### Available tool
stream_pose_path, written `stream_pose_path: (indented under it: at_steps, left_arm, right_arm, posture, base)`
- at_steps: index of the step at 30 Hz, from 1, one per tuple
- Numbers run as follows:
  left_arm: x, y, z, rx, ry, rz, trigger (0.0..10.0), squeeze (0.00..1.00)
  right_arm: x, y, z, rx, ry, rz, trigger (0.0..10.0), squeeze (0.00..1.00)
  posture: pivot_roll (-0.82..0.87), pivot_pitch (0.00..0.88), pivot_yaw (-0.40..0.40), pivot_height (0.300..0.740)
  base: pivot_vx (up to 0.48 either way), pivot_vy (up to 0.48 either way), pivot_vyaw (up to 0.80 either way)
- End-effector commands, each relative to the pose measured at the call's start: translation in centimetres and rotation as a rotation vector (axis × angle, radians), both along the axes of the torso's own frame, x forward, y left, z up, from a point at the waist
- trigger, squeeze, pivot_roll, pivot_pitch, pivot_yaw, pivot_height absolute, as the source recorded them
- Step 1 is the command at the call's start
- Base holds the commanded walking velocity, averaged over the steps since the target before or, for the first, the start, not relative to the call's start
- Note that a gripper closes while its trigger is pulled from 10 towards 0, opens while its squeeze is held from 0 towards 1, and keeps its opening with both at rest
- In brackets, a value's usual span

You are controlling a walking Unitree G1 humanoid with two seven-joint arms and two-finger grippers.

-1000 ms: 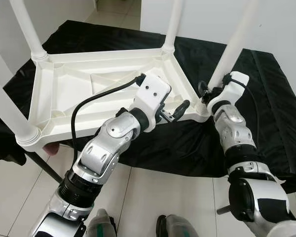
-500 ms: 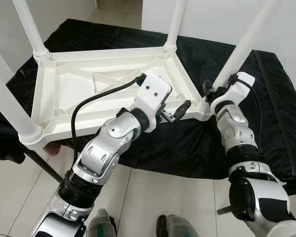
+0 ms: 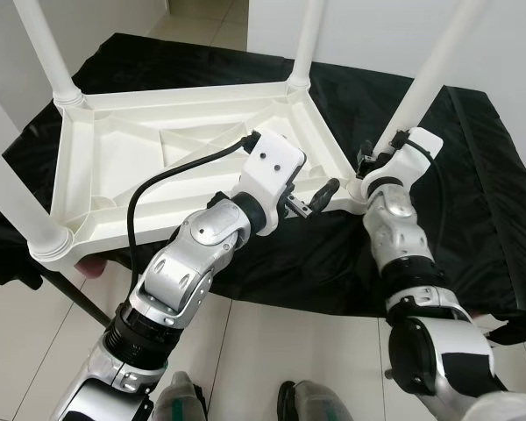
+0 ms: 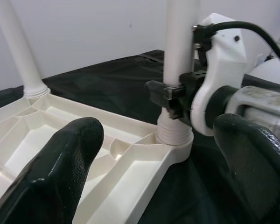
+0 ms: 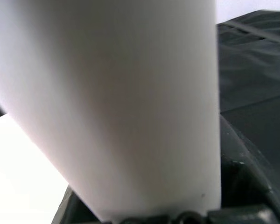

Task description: Building children table

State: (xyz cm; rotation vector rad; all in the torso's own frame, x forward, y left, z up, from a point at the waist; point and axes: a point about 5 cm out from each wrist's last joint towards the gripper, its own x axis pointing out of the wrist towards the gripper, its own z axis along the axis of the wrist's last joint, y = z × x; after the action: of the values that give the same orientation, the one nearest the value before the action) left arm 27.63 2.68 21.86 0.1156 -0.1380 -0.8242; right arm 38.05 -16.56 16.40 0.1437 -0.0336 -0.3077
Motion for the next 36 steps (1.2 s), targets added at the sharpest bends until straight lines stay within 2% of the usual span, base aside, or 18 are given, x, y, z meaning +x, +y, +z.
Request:
stream_pose_path:
  at_steps: [1,6,10,12,17,19,20,25,28,31,36]
  left_arm:
    - [-0.4,-0.2,-0.1,0.005,0.012,-0.058,10.0,0.0]
    - [-0.5,-0.1,-0.1,0.002,0.015,-0.055,10.0,0.0]
    - [-0.5,-0.1,-0.1,-0.001,0.019,-0.054,10.0,0.0]
    - [-0.5,-0.1,-0.1,-0.001,0.02,-0.055,10.0,0.0]
    - [-0.6,-0.2,0.0,-0.007,0.023,-0.06,10.0,0.0]
    - [-0.6,-0.2,0.0,-0.008,0.023,-0.058,10.0,0.0]
    - [-0.7,-0.1,-0.1,-0.009,0.024,-0.052,10.0,0.0]
    - [-0.7,0.0,-0.1,-0.013,0.028,-0.041,10.0,0.0]
    - [-0.8,-0.1,-0.2,-0.018,0.033,-0.04,10.0,0.0]
    - [-0.8,-0.1,-0.2,-0.019,0.033,-0.04,10.0,0.0]
    - [-0.7,0.0,-0.1,-0.02,0.031,-0.034,10.0,0.0]
  right_arm:
    - [-0.6,0.0,-2.8,0.028,0.12,-0.05,10.0,0.0]
    - [-0.7,0.8,-2.9,0.053,0.112,-0.125,10.0,0.0]
    - [-0.7,1.9,-2.8,0.103,0.095,-0.25,10.0,0.0]
    - [-0.6,2.2,-2.8,0.123,0.093,-0.251,10.0,0.0]
    - [-0.3,4.4,-2.5,0.071,0.113,-0.22,10.0,0.0]
    - [-0.2,4.7,-2.5,0.072,0.111,-0.21,10.0,0.0]
    - [-0.2,5.0,-2.4,0.085,0.091,-0.177,10.0,1.0]
    - [-0.2,5.0,-2.2,0.067,0.055,-0.168,10.0,1.0]
    - [-0.1,4.5,-1.4,0.066,-0.031,-0.126,10.0,1.0]
    - [-0.1,4.3,-1.2,0.064,-0.052,-0.121,10.0,1.0]
    - [-0.6,2.7,-0.7,0.02,-0.149,-0.102,10.0,1.0]
  posture:
    - [-0.02,0.05,-0.014,0.74]
    - [-0.02,0.051,-0.015,0.74]
    - [-0.02,0.055,-0.01,0.74]
    - [-0.02,0.056,-0.01,0.74]
    - [-0.01,0.056,-0.017,0.74]
    - [0.0,0.057,-0.023,0.74]
    - [0.0,0.059,-0.027,0.74]
    - [0.0,0.062,-0.031,0.74]
    - [-0.01,0.06,-0.034,0.74]
    - [-0.01,0.059,-0.035,0.74]
    - [-0.01,0.057,-0.035,0.74]
  base:
    - [0.0,0.0,0.0]
    - [0.0,0.0,0.0]
    - [0.0,0.0,0.0]
    - [0.0,0.0,0.0]
    - [0.0,0.0,0.0]
    - [0.0,0.0,0.0]
    - [0.0,0.0,0.0]
    - [0.0,0.0,0.0]
    - [0.0,0.0,0.0]
    - [0.0,0.0,0.0]
    - [0.0,0.0,0.0]
